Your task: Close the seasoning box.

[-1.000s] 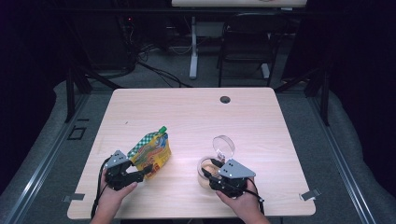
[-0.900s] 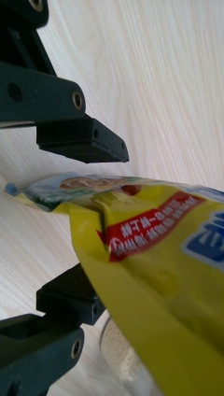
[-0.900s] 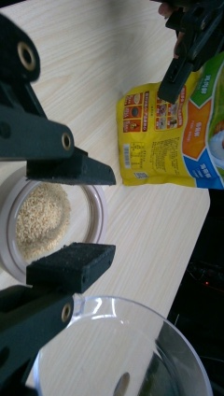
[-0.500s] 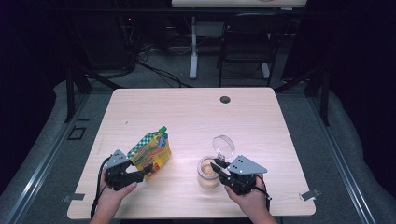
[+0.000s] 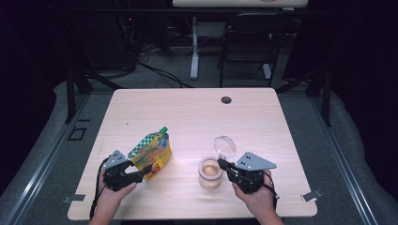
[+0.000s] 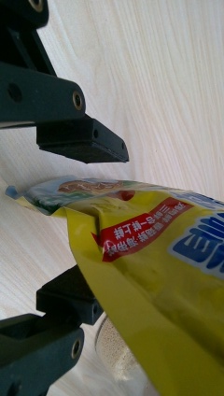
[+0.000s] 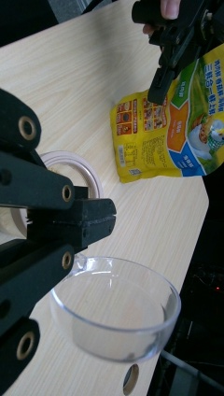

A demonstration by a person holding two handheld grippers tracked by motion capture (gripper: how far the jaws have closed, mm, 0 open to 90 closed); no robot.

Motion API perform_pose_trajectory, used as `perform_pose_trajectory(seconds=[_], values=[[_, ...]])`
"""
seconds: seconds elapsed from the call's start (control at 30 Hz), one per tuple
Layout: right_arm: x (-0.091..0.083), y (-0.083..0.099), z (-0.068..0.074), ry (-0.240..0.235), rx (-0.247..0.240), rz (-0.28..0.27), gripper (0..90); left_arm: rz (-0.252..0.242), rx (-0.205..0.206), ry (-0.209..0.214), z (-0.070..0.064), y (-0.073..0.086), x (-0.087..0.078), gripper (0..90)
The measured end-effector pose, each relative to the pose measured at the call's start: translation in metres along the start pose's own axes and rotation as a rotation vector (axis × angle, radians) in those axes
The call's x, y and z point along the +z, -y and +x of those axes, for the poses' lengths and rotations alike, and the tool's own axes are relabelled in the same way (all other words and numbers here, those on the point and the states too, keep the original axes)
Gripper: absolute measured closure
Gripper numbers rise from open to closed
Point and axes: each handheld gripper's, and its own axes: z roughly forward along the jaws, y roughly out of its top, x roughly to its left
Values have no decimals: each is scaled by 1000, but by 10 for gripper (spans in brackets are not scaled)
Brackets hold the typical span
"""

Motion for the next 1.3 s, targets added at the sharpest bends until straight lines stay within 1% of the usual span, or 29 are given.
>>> perform_pose_trajectory(seconds=[0.1,0.27,0.53,0.6,0.7,0.73,0.9,0.97,1.07,1.2,1.27,1.3], values=[[-5,-3,-3,-7,15,1,900,2,2,-2,0,0,0,411],[-13,-8,-9,-5,35,7,900,-2,5,2,-2,0,1,411],[-22,-13,-14,16,56,6,900,-3,10,-2,-4,0,0,410],[-24,-13,-17,28,67,-2,900,3,20,-2,-5,-1,0,410],[-28,-12,-22,42,82,-9,900,6,24,-1,-5,-1,0,410],[-29,-12,-25,51,88,-13,900,-1,21,-2,-6,0,0,410],[-33,-6,-40,104,126,-13,900,-6,17,-3,-6,0,0,410],[-32,-3,-45,119,150,-15,900,-8,21,-1,-6,0,0,410],[-28,4,-51,152,179,-1,900,-5,22,0,-7,0,0,410],[-20,13,-58,163,215,22,900,-6,24,-2,-8,0,-1,410],[-17,15,-59,163,220,21,900,1,27,-4,-8,1,-2,410],[-16,16,-60,167,216,27,900,-6,24,-6,-8,1,-2,410]])
